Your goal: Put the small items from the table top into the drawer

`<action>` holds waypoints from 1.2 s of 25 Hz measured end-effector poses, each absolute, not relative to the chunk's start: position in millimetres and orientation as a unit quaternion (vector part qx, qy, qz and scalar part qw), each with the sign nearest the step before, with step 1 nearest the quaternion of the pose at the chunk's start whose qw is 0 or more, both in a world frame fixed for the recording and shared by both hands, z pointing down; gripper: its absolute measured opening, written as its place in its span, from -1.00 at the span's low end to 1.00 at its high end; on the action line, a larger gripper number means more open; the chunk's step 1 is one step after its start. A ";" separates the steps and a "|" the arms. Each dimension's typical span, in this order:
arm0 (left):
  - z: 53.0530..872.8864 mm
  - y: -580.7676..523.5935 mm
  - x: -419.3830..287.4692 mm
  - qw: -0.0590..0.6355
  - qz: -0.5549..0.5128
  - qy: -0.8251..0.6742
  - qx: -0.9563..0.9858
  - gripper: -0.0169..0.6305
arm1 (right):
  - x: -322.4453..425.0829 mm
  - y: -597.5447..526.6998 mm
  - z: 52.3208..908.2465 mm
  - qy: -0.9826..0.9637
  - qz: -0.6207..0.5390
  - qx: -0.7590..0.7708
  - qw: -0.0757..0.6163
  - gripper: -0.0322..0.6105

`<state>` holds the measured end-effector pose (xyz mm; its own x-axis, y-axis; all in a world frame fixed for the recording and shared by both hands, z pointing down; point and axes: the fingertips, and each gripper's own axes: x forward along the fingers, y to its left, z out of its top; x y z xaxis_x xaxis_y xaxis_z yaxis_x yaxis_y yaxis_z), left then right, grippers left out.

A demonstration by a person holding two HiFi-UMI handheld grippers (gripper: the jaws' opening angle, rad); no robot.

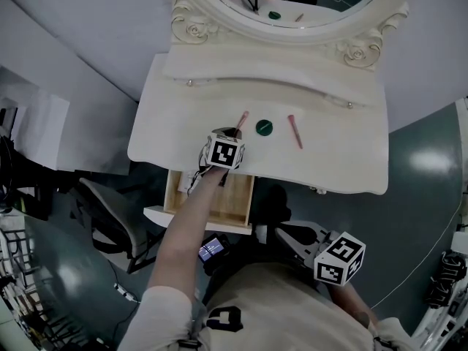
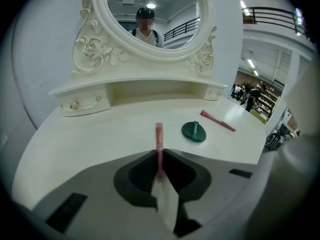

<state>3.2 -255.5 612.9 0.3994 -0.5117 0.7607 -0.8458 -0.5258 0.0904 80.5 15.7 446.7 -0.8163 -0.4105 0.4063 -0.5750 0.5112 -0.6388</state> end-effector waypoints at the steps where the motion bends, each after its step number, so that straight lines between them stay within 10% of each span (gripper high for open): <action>1: 614.0 -255.5 2.3 0.243 0.347 -0.424 0.800 -0.68 | 80.4 15.8 446.7 -0.863 0.404 0.285 0.102 -0.81; 30: 570.5 -232.3 -12.1 0.253 0.296 -0.426 0.816 -0.68 | 70.0 17.2 440.7 -0.871 0.393 0.274 0.106 -0.81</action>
<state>-12.1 -232.3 570.5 0.4612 -0.5457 0.6997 -0.8459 -0.5084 0.1611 70.0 17.2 440.7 -0.8268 -0.3950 0.4005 -0.5617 0.5409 -0.6261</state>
